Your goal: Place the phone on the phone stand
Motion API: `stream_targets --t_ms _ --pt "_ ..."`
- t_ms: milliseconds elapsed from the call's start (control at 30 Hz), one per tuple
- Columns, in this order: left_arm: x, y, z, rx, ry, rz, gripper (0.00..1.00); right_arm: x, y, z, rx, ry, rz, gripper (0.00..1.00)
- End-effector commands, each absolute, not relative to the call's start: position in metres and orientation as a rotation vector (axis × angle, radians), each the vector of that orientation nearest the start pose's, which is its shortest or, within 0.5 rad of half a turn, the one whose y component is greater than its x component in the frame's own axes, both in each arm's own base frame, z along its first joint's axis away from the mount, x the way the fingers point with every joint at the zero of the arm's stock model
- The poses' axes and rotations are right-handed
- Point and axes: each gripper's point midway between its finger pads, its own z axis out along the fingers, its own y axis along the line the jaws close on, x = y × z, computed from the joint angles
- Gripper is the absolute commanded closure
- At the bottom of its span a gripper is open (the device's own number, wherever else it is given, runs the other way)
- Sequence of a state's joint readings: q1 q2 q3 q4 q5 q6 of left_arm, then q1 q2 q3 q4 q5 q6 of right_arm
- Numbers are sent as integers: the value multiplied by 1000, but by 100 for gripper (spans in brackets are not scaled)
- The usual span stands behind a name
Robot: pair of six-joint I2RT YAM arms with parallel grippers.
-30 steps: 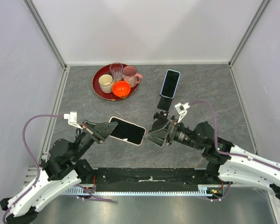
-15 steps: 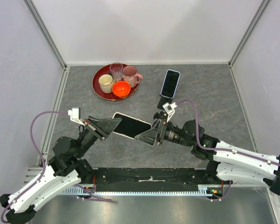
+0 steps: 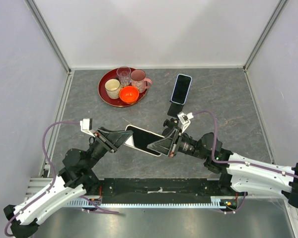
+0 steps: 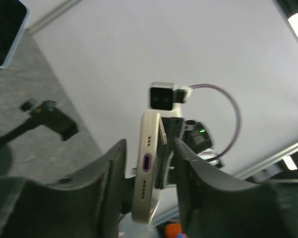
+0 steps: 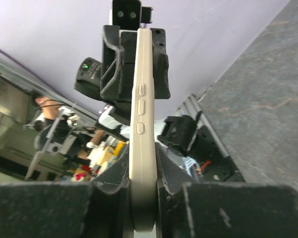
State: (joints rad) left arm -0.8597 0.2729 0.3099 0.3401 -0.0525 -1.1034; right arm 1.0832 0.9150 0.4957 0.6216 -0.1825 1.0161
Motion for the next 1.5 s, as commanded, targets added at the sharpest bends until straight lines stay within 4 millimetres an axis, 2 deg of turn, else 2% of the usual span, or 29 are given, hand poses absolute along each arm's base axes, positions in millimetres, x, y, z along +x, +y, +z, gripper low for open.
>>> stream_targets --t_ms 0,33,67,100,133,167,200,267,333,367,400,433,467,567,600,633,733,767,800,867,1033,1067,1167,1300,1467 --pt "136 -194 322 -150 1456 -1509 41 113 314 327 -304 1588 1614 100" --pt "135 -190 316 -131 1500 -1457 38 121 309 319 -353 1608 1490 100" --pt "134 -184 299 -82 1567 -1358 32 129 304 314 -353 1645 1398 100" --pt "130 -174 309 -67 1559 -1316 30 131 298 305 -396 1725 1308 100" --pt "128 -168 310 -43 1568 -1276 28 135 294 299 -440 1763 1234 100" --pt "128 -163 300 15 1617 -1185 26 137 292 294 -516 1776 1156 100" --pt "125 -157 316 42 1604 -1162 26 133 292 287 -600 1834 1111 100" --pt "121 -152 331 131 1624 -1085 26 128 291 278 -762 1843 1040 100" --pt "128 -171 324 239 1726 -1030 27 126 287 266 -852 1897 968 100" --pt "128 -173 337 304 1712 -1002 28 127 285 264 -881 1897 942 100" --pt "123 -184 335 393 1738 -1016 30 125 282 262 -929 1890 920 100" --pt "131 -200 323 455 1807 -992 31 123 282 263 -954 1878 924 100" --pt "132 -205 330 516 1793 -986 32 119 283 264 -986 1868 937 100" --pt "120 -238 326 756 1779 -1077 31 107 290 262 -1114 1878 977 100" --pt "107 -248 326 853 1754 -1158 31 104 292 258 -1169 1899 975 100" --pt "107 -258 325 897 1740 -1187 31 93 295 257 -1231 1893 1028 100" --pt "102 -272 319 987 1724 -1254 30 81 298 255 -1309 1884 1093 100" --pt "100 -278 311 1019 1742 -1280 30 76 300 258 -1322 1866 1128 100" --pt "88 -282 308 1085 1731 -1359 30 73 301 261 -1322 1835 1154 100" --pt "81 -289 298 1129 1741 -1442 30 68 302 266 -1320 1815 1200 100" --pt "67 -294 275 1189 1794 -1558 32 54 305 274 -1362 1756 1300 100" --pt "61 -294 273 1226 1780 -1603 35 54 305 276 -1365 1741 1295 100" --pt "53 -294 271 1263 1772 -1662 37 62 306 279 -1342 1737 1254 100" --pt "52 -293 267 1272 1771 -1660 41 64 310 286 -1339 1709 1262 100" --pt "52 -289 263 1262 1783 -1627 67 72 311 290 -1291 1697 1223 100"
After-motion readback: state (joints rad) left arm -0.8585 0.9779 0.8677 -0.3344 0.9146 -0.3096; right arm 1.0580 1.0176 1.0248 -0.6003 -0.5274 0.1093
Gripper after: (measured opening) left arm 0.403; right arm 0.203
